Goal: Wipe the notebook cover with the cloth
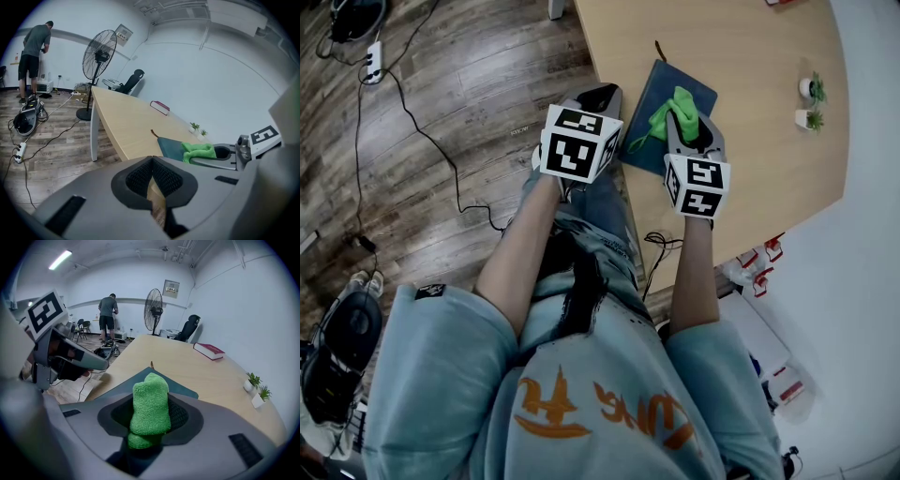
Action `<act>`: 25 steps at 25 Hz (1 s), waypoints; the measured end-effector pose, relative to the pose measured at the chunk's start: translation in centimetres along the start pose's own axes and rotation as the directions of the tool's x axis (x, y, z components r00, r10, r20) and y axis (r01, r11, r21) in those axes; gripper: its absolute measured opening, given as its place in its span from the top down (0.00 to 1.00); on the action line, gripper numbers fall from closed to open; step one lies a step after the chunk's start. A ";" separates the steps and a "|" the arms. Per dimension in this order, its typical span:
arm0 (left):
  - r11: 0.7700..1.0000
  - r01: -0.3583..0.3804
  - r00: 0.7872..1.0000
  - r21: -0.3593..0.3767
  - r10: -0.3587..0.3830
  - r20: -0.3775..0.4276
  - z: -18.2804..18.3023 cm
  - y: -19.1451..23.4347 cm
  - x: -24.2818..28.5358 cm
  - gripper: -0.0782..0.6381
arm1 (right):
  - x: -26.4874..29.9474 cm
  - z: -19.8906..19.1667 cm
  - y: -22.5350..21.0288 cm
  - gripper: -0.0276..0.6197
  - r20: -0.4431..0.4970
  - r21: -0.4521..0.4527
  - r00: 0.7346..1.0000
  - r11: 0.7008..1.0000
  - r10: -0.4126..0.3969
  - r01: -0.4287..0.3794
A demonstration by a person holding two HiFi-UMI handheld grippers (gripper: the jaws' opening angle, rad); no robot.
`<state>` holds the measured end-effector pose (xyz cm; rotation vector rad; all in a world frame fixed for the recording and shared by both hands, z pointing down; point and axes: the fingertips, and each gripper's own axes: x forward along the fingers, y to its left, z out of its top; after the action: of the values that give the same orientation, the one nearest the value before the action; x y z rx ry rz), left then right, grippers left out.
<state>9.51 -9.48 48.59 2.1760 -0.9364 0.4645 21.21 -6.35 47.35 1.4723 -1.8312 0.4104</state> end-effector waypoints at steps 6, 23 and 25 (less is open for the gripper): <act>1.000 0.013 1.000 0.014 -0.013 -0.015 -0.8 -0.4 -0.2 0.87 | -0.8 -0.7 0.8 0.75 0.000 0.001 1.000 1.000 -0.001 0.001; 0.995 0.068 0.998 0.068 -0.067 -0.018 -0.5 -2.6 -0.8 0.87 | -4.6 -3.4 5.0 0.75 -0.027 0.007 1.000 1.000 0.011 -0.011; 0.995 0.076 0.997 0.070 -0.074 -0.019 -0.5 -2.8 -0.7 0.87 | -5.1 -3.8 5.7 0.75 -0.033 0.007 0.999 1.000 0.019 -0.019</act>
<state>11.08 -7.41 47.16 2.2592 -0.8376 0.4855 17.50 1.33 47.41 1.4449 -1.8212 0.4475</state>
